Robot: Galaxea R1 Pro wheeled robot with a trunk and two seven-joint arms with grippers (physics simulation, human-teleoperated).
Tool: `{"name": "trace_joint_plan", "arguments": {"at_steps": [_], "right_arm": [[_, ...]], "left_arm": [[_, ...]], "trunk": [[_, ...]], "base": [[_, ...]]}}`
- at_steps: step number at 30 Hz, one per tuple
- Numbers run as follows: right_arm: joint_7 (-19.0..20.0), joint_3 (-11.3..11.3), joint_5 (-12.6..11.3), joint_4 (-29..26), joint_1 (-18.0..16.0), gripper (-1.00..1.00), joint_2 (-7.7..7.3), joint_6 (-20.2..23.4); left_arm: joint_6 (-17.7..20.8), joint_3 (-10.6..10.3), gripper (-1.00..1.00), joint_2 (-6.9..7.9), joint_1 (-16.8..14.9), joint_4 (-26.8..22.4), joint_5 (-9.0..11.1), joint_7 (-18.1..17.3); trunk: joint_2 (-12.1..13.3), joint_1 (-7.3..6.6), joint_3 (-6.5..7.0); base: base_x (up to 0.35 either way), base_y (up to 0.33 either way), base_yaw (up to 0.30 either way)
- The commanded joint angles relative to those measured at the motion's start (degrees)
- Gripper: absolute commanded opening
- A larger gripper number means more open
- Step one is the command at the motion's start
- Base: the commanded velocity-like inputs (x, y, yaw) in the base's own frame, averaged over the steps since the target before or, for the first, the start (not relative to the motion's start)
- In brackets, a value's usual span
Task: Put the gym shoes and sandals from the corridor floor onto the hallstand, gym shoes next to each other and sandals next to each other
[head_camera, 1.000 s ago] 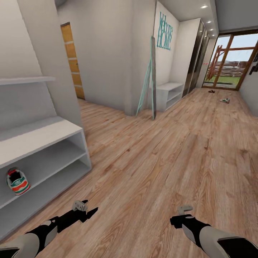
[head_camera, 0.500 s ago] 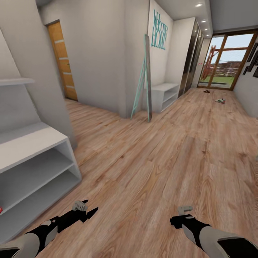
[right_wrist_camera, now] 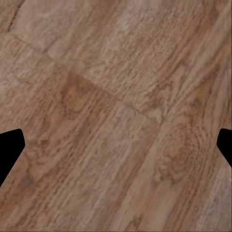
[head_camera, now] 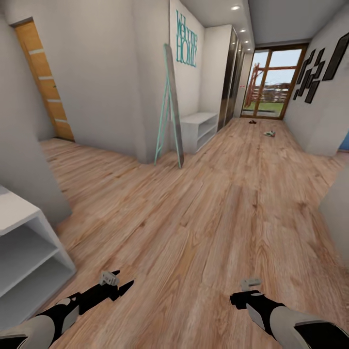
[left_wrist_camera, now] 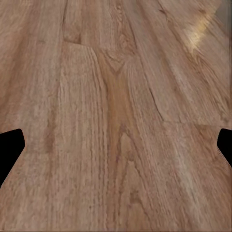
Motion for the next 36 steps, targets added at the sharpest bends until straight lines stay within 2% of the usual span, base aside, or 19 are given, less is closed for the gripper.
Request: {"name": "trace_joint_plan", "arguments": {"at_steps": [1, 36], "right_arm": [[-0.1, 0.4, 0.1, 0.1, -0.1, 1.00, 0.03, 0.2], [-0.1, 0.4, 0.1, 0.1, 0.0, 1.00, 0.07, 0.2]], "left_arm": [[0.1, 0.1, 1.00, 0.02, 0.0, 0.0, 0.3, -0.4], [0.1, 0.1, 1.00, 0.00, 0.0, 0.0, 0.3, -0.4]], "trunk": [[0.0, 0.02, -0.05], [0.0, 0.02, -0.05]], "base": [[0.350, -0.082, -0.298], [0.350, -0.077, -0.299]]}}
